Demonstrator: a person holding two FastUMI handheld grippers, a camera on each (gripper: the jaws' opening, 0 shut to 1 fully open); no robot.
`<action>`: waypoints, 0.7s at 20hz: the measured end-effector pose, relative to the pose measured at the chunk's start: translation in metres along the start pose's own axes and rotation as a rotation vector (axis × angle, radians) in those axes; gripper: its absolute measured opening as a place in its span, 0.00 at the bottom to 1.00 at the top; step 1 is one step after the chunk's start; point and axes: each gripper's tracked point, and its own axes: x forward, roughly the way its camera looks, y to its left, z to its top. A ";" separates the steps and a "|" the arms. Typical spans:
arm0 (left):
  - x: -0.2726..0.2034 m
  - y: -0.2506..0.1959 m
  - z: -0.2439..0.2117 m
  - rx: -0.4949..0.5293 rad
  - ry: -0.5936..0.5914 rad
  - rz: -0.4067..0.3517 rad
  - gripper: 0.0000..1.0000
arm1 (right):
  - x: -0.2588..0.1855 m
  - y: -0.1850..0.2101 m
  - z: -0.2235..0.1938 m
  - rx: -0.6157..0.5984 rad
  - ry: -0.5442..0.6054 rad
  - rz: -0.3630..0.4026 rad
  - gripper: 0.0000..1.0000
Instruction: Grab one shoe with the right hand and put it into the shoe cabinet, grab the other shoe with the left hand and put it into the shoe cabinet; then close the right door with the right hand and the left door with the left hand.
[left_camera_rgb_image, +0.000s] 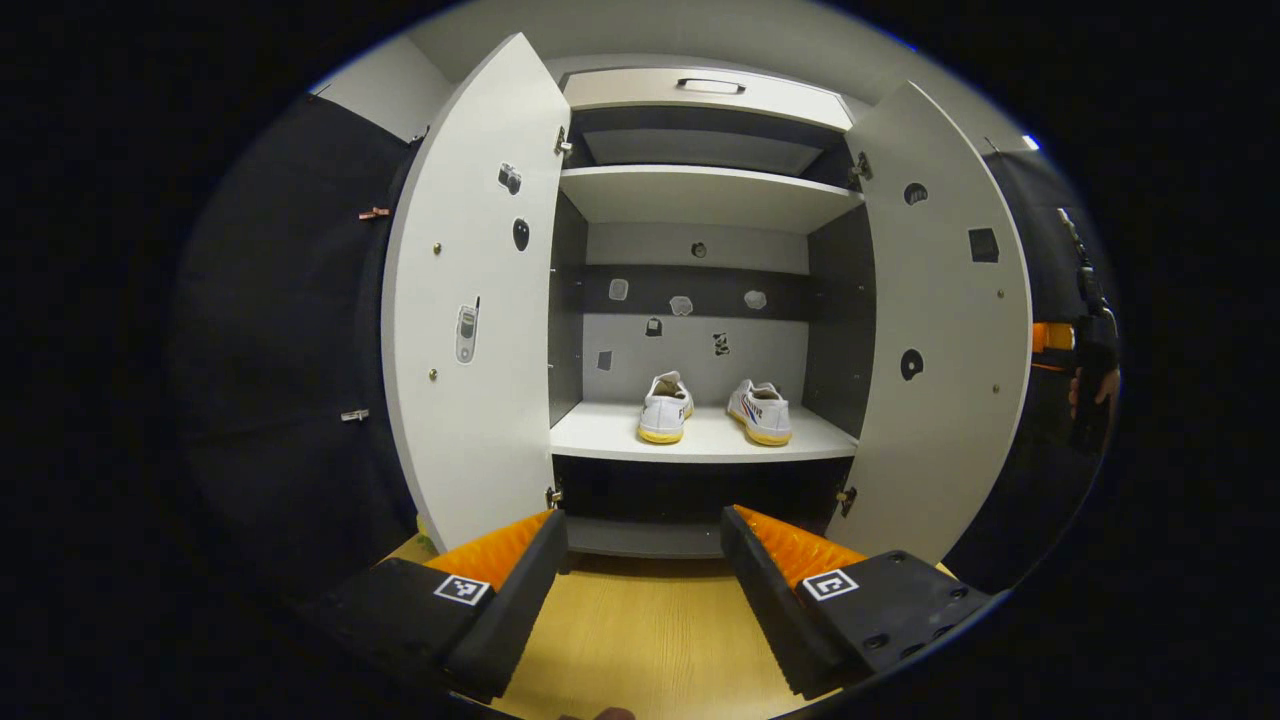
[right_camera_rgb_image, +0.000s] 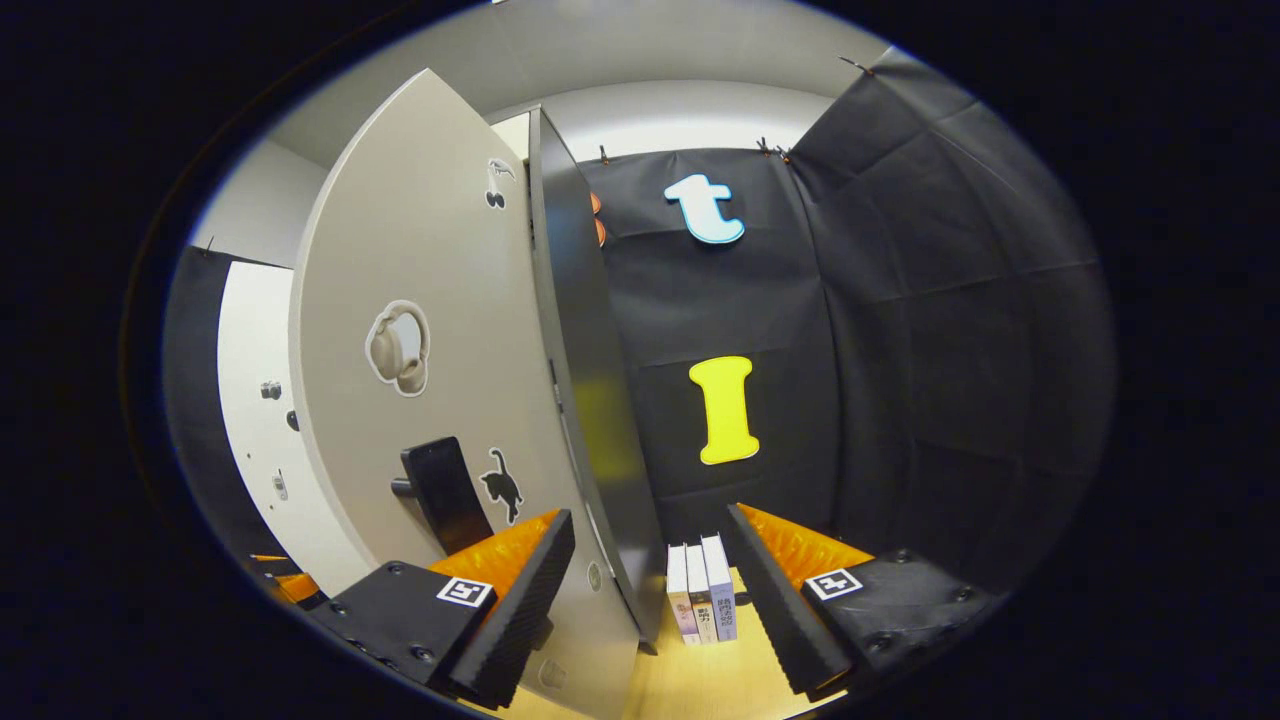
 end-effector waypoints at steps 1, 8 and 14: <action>-0.001 0.001 0.002 -0.006 -0.003 -0.006 0.97 | 0.000 0.004 0.000 -0.002 0.002 -0.003 0.98; 0.003 0.031 0.009 -0.001 -0.015 -0.030 0.97 | -0.002 0.050 -0.012 -0.011 0.014 -0.013 0.98; 0.003 0.064 0.003 -0.023 -0.006 -0.052 0.97 | 0.008 0.108 -0.024 -0.030 0.005 0.009 0.98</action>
